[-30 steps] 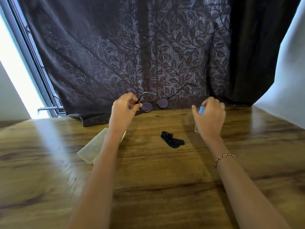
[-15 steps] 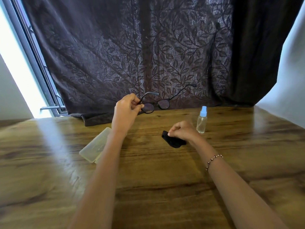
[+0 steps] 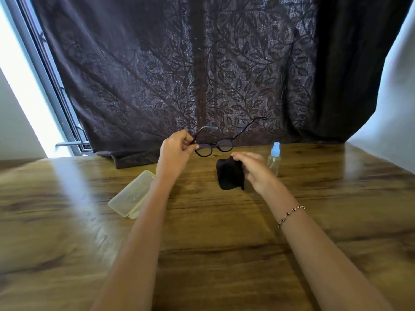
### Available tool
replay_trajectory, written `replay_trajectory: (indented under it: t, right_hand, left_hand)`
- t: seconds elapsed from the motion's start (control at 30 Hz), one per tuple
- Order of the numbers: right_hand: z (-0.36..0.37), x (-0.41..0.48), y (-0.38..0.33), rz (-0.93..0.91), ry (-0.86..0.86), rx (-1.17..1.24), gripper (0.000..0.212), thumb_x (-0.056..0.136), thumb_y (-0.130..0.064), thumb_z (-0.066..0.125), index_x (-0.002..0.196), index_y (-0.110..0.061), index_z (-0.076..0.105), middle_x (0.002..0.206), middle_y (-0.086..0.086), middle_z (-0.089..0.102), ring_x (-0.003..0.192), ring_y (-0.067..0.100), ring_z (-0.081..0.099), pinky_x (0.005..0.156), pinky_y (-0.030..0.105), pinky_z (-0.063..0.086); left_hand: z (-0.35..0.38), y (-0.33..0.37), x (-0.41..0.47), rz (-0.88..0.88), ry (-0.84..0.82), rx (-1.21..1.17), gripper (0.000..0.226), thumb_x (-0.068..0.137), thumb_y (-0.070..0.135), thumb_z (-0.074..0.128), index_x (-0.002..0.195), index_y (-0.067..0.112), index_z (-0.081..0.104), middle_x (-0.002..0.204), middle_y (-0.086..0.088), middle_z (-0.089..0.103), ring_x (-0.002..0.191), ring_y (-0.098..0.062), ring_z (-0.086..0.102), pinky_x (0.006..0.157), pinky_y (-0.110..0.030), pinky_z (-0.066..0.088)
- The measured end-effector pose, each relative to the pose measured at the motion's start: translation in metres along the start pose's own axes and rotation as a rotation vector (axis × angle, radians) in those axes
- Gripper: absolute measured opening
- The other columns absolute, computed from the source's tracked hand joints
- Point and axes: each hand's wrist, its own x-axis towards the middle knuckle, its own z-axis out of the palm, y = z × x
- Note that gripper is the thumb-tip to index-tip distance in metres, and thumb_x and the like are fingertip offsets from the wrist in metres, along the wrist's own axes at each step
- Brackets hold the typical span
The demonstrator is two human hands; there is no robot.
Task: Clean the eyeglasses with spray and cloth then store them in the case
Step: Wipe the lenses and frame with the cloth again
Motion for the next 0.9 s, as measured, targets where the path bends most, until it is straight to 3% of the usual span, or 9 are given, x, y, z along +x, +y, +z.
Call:
replay_trajectory:
  t: [0.1, 0.27, 0.4, 0.5, 0.57, 0.67, 0.77, 0.9]
  right_hand:
    - [0.009, -0.009, 0.0, -0.183, -0.003, -0.066, 0.015, 0.081, -0.004, 0.071, 0.085, -0.018, 0.068, 0.085, -0.002, 0.069, 0.085, 0.01, 0.065, 0.074, 0.021, 0.053]
    - [0.027, -0.02, 0.001, -0.532, 0.289, -0.244, 0.014, 0.084, -0.005, 0.068, 0.086, -0.018, 0.062, 0.084, -0.006, 0.065, 0.079, 0.004, 0.061, 0.071, 0.015, 0.05]
    - [0.034, -0.022, 0.002, -0.72, 0.417, -0.286, 0.014, 0.086, -0.002, 0.062, 0.092, -0.012, 0.054, 0.089, 0.001, 0.06, 0.082, 0.015, 0.059, 0.074, 0.029, 0.052]
    - [0.042, -0.027, 0.007, -0.784, 0.346, -0.343, 0.02, 0.086, -0.004, 0.063, 0.093, -0.017, 0.049, 0.087, -0.002, 0.057, 0.081, 0.014, 0.058, 0.072, 0.031, 0.052]
    - [0.045, -0.029, 0.012, -0.783, 0.266, -0.374, 0.022, 0.087, -0.008, 0.065, 0.094, -0.02, 0.048, 0.086, -0.004, 0.058, 0.081, 0.009, 0.058, 0.068, 0.027, 0.053]
    - [0.045, -0.03, 0.018, -0.793, 0.118, -0.402, 0.018, 0.09, -0.015, 0.065, 0.102, -0.02, 0.053, 0.085, -0.006, 0.065, 0.085, 0.003, 0.064, 0.069, 0.014, 0.053]
    - [0.045, -0.029, 0.02, -0.831, 0.027, -0.479, 0.017, 0.091, -0.02, 0.059, 0.108, -0.019, 0.058, 0.083, -0.011, 0.068, 0.08, -0.011, 0.062, 0.071, -0.003, 0.038]
    - [0.04, -0.023, 0.02, -0.926, -0.002, -0.728, 0.032, 0.082, -0.02, 0.062, 0.113, -0.013, 0.07, 0.105, 0.001, 0.065, 0.093, -0.004, 0.052, 0.085, -0.002, 0.033]
  left_hand:
    - [0.002, 0.0, -0.005, -0.018, -0.012, 0.021, 0.016, 0.077, 0.01, 0.075, 0.076, 0.01, 0.059, 0.08, -0.01, 0.066, 0.071, -0.024, 0.067, 0.074, -0.046, 0.056]
    - [0.004, 0.004, -0.021, 0.015, -0.047, 0.077, 0.018, 0.077, 0.008, 0.075, 0.076, 0.012, 0.057, 0.081, -0.009, 0.065, 0.071, -0.023, 0.067, 0.074, -0.044, 0.056]
    - [0.004, 0.008, -0.028, 0.027, -0.042, 0.061, 0.018, 0.077, 0.007, 0.075, 0.076, 0.01, 0.057, 0.076, -0.006, 0.064, 0.065, -0.012, 0.065, 0.072, -0.037, 0.057]
    - [0.006, 0.011, -0.032, 0.032, -0.048, 0.021, 0.016, 0.077, 0.008, 0.075, 0.078, 0.004, 0.059, 0.075, -0.009, 0.066, 0.06, -0.001, 0.063, 0.068, -0.026, 0.056]
    - [0.007, 0.012, -0.034, 0.017, -0.058, -0.02, 0.016, 0.077, 0.007, 0.075, 0.08, 0.002, 0.06, 0.075, -0.01, 0.068, 0.06, -0.001, 0.065, 0.067, -0.026, 0.057]
    - [0.006, 0.013, -0.034, 0.0, -0.056, -0.05, 0.016, 0.078, 0.008, 0.075, 0.083, 0.0, 0.062, 0.076, -0.01, 0.069, 0.065, -0.011, 0.069, 0.07, -0.032, 0.058]
    - [0.003, 0.01, -0.032, -0.006, -0.039, -0.038, 0.013, 0.079, 0.008, 0.074, 0.083, 0.002, 0.062, 0.075, -0.007, 0.069, 0.066, -0.011, 0.069, 0.072, -0.034, 0.058]
    - [-0.003, 0.008, -0.031, -0.014, -0.012, -0.05, 0.01, 0.08, 0.007, 0.073, 0.082, 0.004, 0.063, 0.073, -0.005, 0.068, 0.062, -0.005, 0.066, 0.067, -0.026, 0.058]
